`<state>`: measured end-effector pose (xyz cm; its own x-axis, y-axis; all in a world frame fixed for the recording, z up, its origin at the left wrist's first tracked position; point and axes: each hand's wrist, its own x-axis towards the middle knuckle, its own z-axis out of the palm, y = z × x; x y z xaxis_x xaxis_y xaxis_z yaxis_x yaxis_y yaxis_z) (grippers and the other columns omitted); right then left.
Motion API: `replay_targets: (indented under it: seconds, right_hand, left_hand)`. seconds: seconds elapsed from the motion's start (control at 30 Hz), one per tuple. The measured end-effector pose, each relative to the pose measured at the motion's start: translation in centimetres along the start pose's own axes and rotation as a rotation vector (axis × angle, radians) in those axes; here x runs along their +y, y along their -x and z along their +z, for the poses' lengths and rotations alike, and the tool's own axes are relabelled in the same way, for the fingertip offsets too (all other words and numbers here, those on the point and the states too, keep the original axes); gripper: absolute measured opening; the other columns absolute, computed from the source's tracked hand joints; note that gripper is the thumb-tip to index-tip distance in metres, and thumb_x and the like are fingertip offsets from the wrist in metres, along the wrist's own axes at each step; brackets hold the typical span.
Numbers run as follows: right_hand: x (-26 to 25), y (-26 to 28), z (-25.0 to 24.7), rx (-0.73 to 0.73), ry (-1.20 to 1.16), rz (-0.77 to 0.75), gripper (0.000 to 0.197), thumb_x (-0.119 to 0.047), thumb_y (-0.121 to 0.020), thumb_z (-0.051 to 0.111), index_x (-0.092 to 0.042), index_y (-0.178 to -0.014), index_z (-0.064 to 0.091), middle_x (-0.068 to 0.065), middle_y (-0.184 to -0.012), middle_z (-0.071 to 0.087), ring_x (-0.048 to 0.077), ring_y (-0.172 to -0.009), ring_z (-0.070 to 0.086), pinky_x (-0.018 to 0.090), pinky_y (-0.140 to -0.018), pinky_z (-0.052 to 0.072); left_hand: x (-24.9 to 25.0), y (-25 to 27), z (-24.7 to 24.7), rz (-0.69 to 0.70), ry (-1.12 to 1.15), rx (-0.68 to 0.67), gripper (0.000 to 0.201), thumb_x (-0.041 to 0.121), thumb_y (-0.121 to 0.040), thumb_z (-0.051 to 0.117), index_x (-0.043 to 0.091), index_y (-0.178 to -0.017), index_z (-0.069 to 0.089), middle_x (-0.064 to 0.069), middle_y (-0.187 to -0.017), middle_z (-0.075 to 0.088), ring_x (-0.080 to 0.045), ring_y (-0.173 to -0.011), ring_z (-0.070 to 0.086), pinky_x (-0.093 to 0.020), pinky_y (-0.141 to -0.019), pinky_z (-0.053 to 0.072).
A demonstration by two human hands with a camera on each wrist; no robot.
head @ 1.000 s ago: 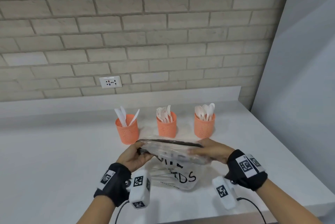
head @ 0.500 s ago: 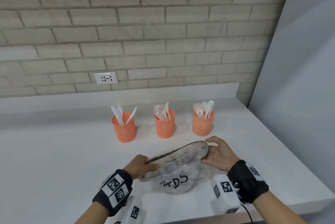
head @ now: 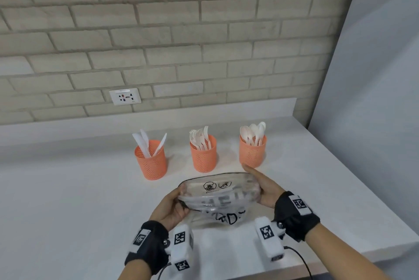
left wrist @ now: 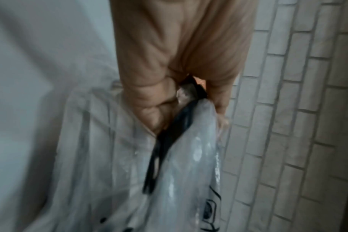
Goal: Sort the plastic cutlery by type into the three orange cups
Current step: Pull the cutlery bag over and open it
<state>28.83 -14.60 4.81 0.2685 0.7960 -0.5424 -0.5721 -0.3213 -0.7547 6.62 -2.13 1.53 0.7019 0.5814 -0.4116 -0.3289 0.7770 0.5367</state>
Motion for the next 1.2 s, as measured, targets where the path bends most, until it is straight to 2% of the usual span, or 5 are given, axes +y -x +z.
replay_targets:
  seconds: [0.2,0.4,0.73,0.9,1.2]
  right_hand:
    - [2.1,-0.3,-1.0,0.232,0.454,-0.176,0.057,-0.054,-0.081,0.059,-0.01,-0.118,0.052,0.014,-0.118,0.06,0.021,-0.094,0.062,0.032,-0.076,0.052]
    - [1.7,2.5,1.2,0.221,1.364,-1.061,0.027,-0.038,-0.085,0.056,-0.017,-0.101,0.061,-0.003,-0.104,0.055,0.011,-0.1,0.048,0.024,-0.086,0.035]
    - [3.2,0.0,2.3,-0.024,1.728,-0.77,0.03,-0.021,-0.09,0.03,-0.008,-0.066,0.042,0.009,-0.066,0.047,0.023,-0.062,0.041,0.031,-0.067,0.034]
    - [0.8,0.2,0.2,-0.049,1.736,-0.984,0.03,-0.026,-0.086,0.029,-0.014,-0.059,0.035,0.005,-0.056,0.043,0.02,-0.055,0.038,0.026,-0.063,0.03]
    - [2.2,1.1,0.4,-0.066,1.737,-1.029,0.029,-0.019,-0.072,0.038,-0.015,-0.087,0.062,0.0,-0.086,0.061,0.016,-0.083,0.054,0.022,-0.077,0.041]
  left_hand:
    - [0.8,1.3,-1.1,-0.003,-0.339,0.252,0.007,-0.001,-0.083,0.052,0.006,-0.082,0.05,-0.011,-0.079,0.053,-0.024,-0.067,0.059,-0.037,-0.057,0.059]
    - [1.2,2.7,1.7,0.921,-1.453,0.092,0.023,0.025,-0.079,0.052,0.022,-0.101,0.058,0.009,-0.099,0.058,-0.003,-0.091,0.055,-0.014,-0.079,0.045]
    - [0.7,0.3,5.6,0.312,-2.521,-0.181,0.03,0.024,-0.093,0.045,0.014,-0.119,0.054,-0.007,-0.121,0.061,-0.027,-0.108,0.057,-0.034,-0.086,0.046]
    - [2.2,1.2,5.3,0.203,-2.265,0.005,0.073,0.045,-0.084,0.061,0.01,-0.139,0.029,-0.007,-0.125,0.057,-0.023,-0.109,0.056,-0.031,-0.089,0.046]
    - [1.7,2.0,5.8,0.038,-1.871,-0.184,0.016,0.03,-0.087,0.061,0.018,-0.078,0.055,0.001,-0.078,0.059,-0.014,-0.07,0.054,-0.023,-0.066,0.048]
